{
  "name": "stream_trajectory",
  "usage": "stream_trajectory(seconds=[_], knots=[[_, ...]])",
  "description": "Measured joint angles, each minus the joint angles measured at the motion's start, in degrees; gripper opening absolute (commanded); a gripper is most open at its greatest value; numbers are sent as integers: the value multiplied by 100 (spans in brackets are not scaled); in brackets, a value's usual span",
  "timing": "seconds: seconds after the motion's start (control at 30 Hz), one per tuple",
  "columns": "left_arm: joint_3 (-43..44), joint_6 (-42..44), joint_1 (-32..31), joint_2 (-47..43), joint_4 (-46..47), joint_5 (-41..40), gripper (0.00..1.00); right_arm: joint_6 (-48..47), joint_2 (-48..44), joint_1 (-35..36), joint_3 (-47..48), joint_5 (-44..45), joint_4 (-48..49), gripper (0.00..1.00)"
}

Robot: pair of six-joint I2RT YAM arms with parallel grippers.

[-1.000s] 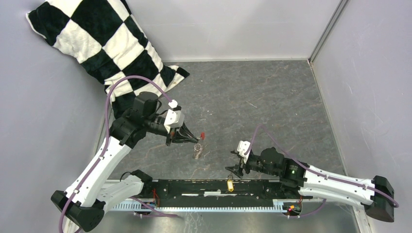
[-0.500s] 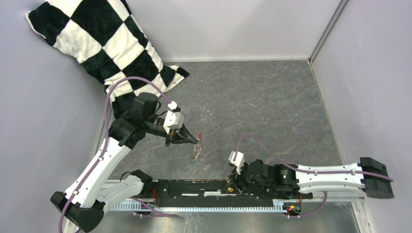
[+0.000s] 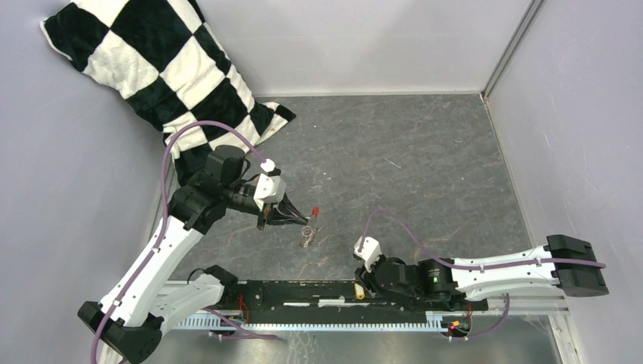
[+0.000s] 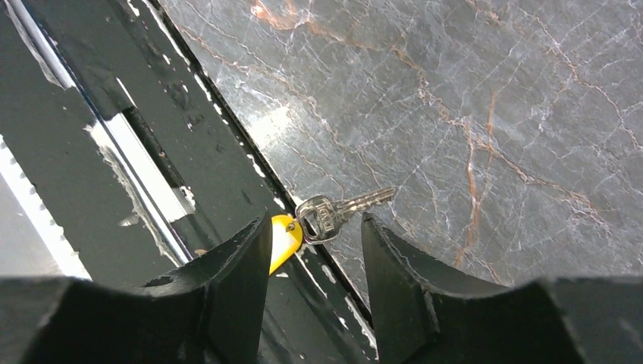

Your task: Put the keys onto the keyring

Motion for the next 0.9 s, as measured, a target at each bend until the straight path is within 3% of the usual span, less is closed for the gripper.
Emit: stream_trajectory(seconds=[0.33, 0.9], knots=[[0, 0, 0, -44, 2, -4, 2, 81, 216, 0, 0, -96, 345, 50], [0, 0, 0, -46, 0, -48, 2, 227, 662, 42, 0, -151, 402, 28]])
